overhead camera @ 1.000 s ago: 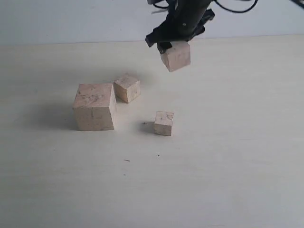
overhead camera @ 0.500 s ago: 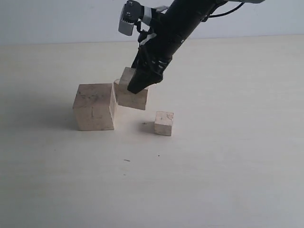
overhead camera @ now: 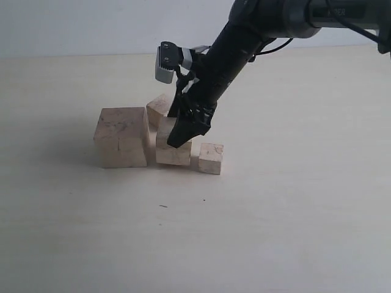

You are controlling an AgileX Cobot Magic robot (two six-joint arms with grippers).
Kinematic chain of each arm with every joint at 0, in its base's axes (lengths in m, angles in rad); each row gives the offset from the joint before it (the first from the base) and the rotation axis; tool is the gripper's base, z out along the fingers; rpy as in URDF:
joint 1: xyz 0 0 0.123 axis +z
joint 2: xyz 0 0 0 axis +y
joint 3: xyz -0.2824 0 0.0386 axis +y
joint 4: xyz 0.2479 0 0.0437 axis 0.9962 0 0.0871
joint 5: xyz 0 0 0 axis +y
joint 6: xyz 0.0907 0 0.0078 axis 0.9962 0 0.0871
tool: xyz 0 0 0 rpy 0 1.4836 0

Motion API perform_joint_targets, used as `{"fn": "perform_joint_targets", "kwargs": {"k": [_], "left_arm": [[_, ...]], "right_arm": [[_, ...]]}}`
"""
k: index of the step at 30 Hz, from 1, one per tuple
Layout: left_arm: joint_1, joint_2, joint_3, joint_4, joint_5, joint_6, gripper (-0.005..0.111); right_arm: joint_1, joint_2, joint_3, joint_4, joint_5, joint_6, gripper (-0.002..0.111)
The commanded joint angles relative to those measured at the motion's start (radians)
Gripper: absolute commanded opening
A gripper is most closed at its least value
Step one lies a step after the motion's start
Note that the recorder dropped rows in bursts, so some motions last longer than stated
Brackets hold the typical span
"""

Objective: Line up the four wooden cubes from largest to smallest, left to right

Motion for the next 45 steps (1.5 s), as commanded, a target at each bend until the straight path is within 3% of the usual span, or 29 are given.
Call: {"fn": "perform_joint_targets", "kwargs": {"k": [1, 10, 14, 19, 22, 29, 45], "left_arm": [[-0.006, -0.005, 0.003, 0.001, -0.009, 0.003, 0.000], [-0.006, -0.005, 0.003, 0.001, -0.009, 0.003, 0.000], [-0.006, -0.005, 0.003, 0.001, -0.009, 0.003, 0.000], [-0.006, -0.005, 0.003, 0.001, -0.009, 0.003, 0.000], [-0.006, -0.005, 0.003, 0.001, -0.009, 0.003, 0.000], [-0.006, -0.005, 0.003, 0.001, -0.009, 0.003, 0.000], [-0.006, -0.005, 0.003, 0.001, -0.009, 0.003, 0.000]], "right_arm": [[0.000, 0.016, 0.002, 0.024, -0.034, -0.010, 0.000], [0.000, 0.056, 0.002, 0.079, -0.035, -0.051, 0.004], [0.000, 0.052, 0.002, 0.085, -0.035, -0.051, 0.022], [0.000, 0.028, 0.002, 0.098, -0.025, -0.040, 0.056], [0.000, 0.004, 0.002, 0.097, -0.021, -0.001, 0.064], [0.000, -0.093, 0.002, 0.027, -0.020, 0.148, 0.065], [0.000, -0.014, 0.002, 0.040, -0.069, 0.152, 0.065]]}}
